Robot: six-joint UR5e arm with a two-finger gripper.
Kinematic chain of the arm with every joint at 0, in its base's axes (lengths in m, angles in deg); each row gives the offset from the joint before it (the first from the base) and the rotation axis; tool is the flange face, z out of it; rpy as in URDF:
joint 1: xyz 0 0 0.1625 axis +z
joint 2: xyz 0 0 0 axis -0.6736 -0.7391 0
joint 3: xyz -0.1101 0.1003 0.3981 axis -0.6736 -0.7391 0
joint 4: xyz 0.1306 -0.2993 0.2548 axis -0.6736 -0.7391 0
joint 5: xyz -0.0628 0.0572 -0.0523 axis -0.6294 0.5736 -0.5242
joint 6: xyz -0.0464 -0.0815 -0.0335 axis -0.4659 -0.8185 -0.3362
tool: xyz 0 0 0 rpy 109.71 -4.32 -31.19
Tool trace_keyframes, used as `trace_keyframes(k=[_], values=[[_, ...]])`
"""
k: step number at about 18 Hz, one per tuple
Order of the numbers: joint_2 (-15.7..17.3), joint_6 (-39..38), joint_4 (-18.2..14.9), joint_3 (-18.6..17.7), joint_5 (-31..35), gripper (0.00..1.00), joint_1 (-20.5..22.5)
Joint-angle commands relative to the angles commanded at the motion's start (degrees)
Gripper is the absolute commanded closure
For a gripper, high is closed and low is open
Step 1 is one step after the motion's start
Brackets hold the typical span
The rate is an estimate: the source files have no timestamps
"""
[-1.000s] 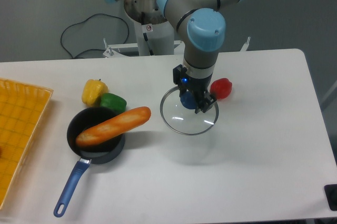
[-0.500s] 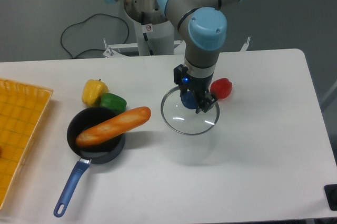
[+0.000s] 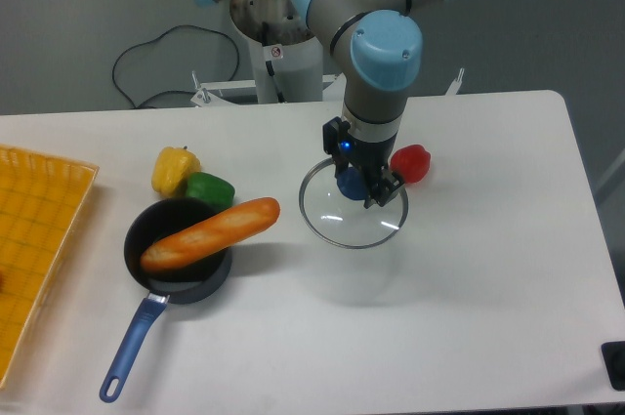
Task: Close the pot lid
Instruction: 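Lift the glass lid and carry it toward the saucepan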
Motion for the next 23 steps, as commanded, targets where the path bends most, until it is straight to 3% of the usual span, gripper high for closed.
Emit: trace_keyframes(k=[4,8,18,23], values=[[0.1,0.0,-1.5,0.5,-0.2,0.47,0.3],[0.1,0.0,-6.6,2.9,0.0,0.47,0.2],[2.1,-1.3,-9.7,3.1,-1.6,0.47,-1.1],[3.5,-5.6,-10.3,3.3,-1.4,0.47,-3.9]])
